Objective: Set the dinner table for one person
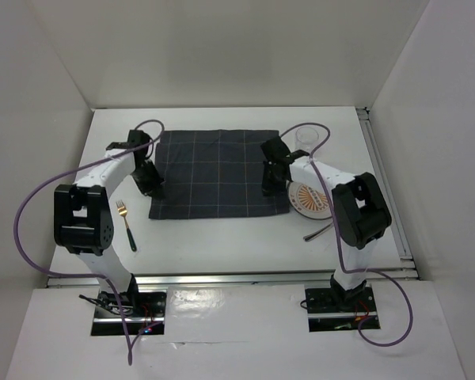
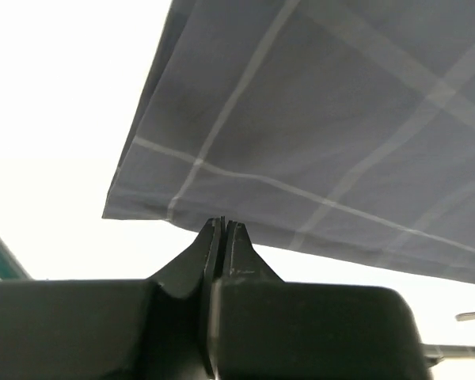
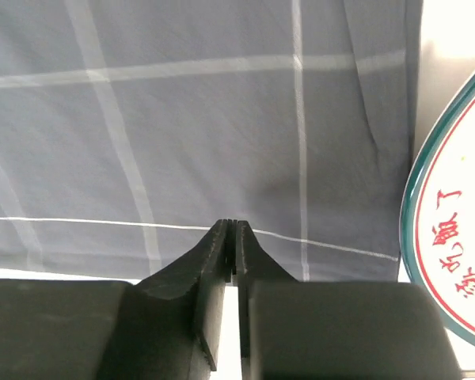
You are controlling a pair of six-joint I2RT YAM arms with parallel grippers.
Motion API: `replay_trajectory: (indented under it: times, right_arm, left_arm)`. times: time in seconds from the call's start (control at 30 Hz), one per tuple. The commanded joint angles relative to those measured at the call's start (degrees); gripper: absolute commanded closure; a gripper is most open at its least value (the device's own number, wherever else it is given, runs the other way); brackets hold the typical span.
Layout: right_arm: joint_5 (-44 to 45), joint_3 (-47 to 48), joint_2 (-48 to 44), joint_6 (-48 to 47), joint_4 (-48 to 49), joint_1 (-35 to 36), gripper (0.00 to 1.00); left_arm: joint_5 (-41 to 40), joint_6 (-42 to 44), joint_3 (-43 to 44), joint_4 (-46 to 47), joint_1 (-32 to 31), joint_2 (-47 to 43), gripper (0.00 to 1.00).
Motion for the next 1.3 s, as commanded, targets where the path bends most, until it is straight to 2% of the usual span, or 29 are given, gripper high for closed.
replay_trajectory:
  times: [0.0, 0.03, 0.07, 0.1, 0.2, 0.33, 0.4, 0.47, 0.5, 0.53, 0.63, 0.67, 0.7, 0.73, 0.87, 1.1, 1.2, 1.27]
  right_arm:
    - [3.3, 6.9, -6.5, -2.5, -2.9, 0.6, 0.82]
    - [3.3, 8.0, -6.6, -2.5, -3.4, 0.6, 0.8]
    - [3.3, 9.7, -7.4, -2.5, -3.4, 0.6, 0.78]
    - [3.3, 10.5, -7.4, -2.5, -3.4, 0.6, 0.71]
    - [3.3, 13.2, -9.0, -3.0, -4.5, 0.6, 0.62]
    - [5.6, 17.0, -11.2, -4.5, -5.9, -2.3, 0.62]
    - [6.3, 18.9, -11.9, -5.9, -6.7, -7.9, 0.62]
    - [4.8, 20.4, -11.3, -7.5, -7.4, -12.6, 0.54]
    - [2.8, 23.1, -10.3, -8.0, -8.4, -17.2, 0.43]
    - [2.0, 25.0, -8.8, -8.6, -10.3, -18.9, 0.38]
    - [2.6, 32.5, 0.1, -10.2, -13.2, -22.8, 0.3]
    - [3.7, 35.3, 1.8, -10.2, -13.3, -23.6, 0.3]
    - [4.2, 36.6, 3.5, -10.8, -13.8, -23.6, 0.3]
    - [4.9, 37.8, 6.6, -10.8, -13.8, -24.4, 0.28]
    - [4.4, 42.7, 12.8, -10.3, -13.8, -26.1, 0.28]
    - [4.7, 49.8, 21.3, -9.0, -14.8, -27.1, 0.28]
    - [4.7, 49.8, 22.8, -9.0, -14.3, -27.1, 0.32]
    - [4.7, 49.3, 23.4, -8.4, -14.3, -27.1, 0.4]
  left_arm:
    - [-2.5, 2.5, 9.1, -5.7, 0.0, -4.8, 0.88]
    - [-2.5, 3.0, 10.4, -6.3, 0.0, -5.3, 0.85]
    - [-2.5, 3.7, 11.6, -6.9, 0.0, -5.3, 0.77]
    - [-2.5, 3.7, 12.7, -8.1, 0.0, -6.0, 0.71]
    - [-2.0, 4.3, 15.9, -9.3, 0.0, -7.2, 0.7]
    - [-2.6, 4.3, 16.4, -9.8, 0.0, -9.6, 0.7]
    - [-2.6, 5.6, 14.9, -8.5, 0.0, -12.2, 0.7]
    - [-1.8, 6.1, 12.4, -7.3, 0.0, -14.2, 0.7]
    - [-0.8, 6.1, 11.8, -6.8, 0.0, -15.5, 0.7]
    - [-0.2, 6.8, 11.2, -6.1, 0.0, -16.0, 0.7]
    - [0.5, 6.8, 10.5, -6.0, 0.0, -16.7, 0.68]
    - [1.0, 6.8, 10.5, -6.0, 0.0, -16.7, 0.66]
    - [1.0, 7.3, 10.5, -6.0, 0.0, -16.7, 0.58]
    - [1.6, 7.3, 10.5, -6.0, 0.0, -17.4, 0.55]
    - [1.6, 9.0, 10.5, -6.0, 0.0, -19.7, 0.47]
    - [1.6, 9.6, 10.0, -8.0, 0.0, -20.4, 0.48]
    - [2.1, 9.6, 9.4, -8.0, 0.0, -21.0, 0.48]
    - [2.1, 9.6, 8.8, -8.0, 0.0, -21.7, 0.48]
